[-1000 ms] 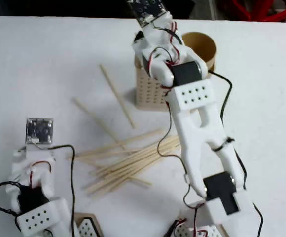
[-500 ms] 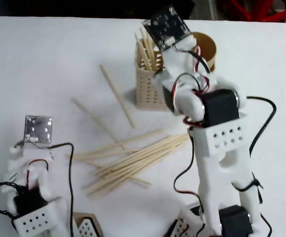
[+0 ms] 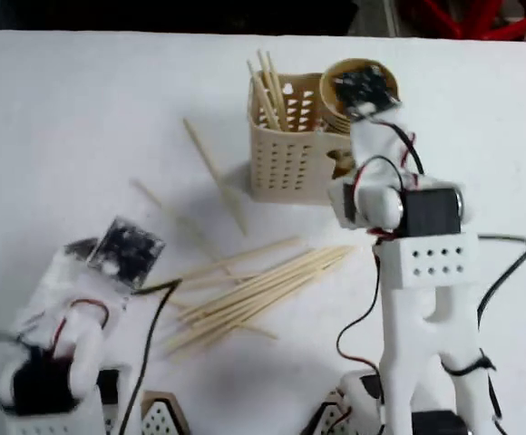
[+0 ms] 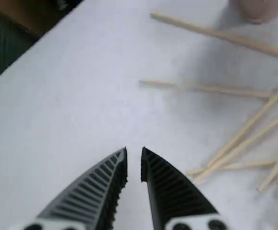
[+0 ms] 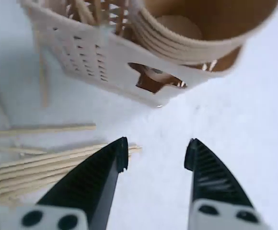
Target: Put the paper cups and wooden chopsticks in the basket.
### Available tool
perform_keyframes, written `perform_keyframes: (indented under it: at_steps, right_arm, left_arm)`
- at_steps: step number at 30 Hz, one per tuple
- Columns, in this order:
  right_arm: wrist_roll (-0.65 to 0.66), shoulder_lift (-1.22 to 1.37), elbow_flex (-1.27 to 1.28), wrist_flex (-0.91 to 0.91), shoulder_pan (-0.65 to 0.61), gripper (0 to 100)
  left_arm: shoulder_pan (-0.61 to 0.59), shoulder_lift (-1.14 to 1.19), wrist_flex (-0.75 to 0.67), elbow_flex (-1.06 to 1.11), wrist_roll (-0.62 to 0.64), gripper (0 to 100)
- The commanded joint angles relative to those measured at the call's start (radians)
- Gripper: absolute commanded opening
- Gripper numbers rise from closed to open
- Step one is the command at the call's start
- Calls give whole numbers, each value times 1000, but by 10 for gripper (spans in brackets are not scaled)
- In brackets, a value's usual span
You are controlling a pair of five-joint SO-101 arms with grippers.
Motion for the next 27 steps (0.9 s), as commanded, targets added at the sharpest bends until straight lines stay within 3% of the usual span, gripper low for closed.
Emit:
perform_keyframes:
  at_steps: [1,3,8,13,18,27]
  right_arm:
    - [-84,-97,133,-157,88,201]
    - [-115,-139,195,-217,148,201]
    - [-160,-252,261,-278,320,201]
    - [-160,-346,276,-277,437,201]
    - [-155,-398,358,-361,455,201]
    - [-158,-437,391,-404,556,201]
  left_arm:
    - [124,242,44,-135,-68,72]
    - [194,352,66,-196,-68,93]
    - [354,532,61,-276,57,255]
    - [533,679,2,-298,83,255]
    - [647,858,-121,-302,157,256]
    - [742,1138,-292,-304,163,255]
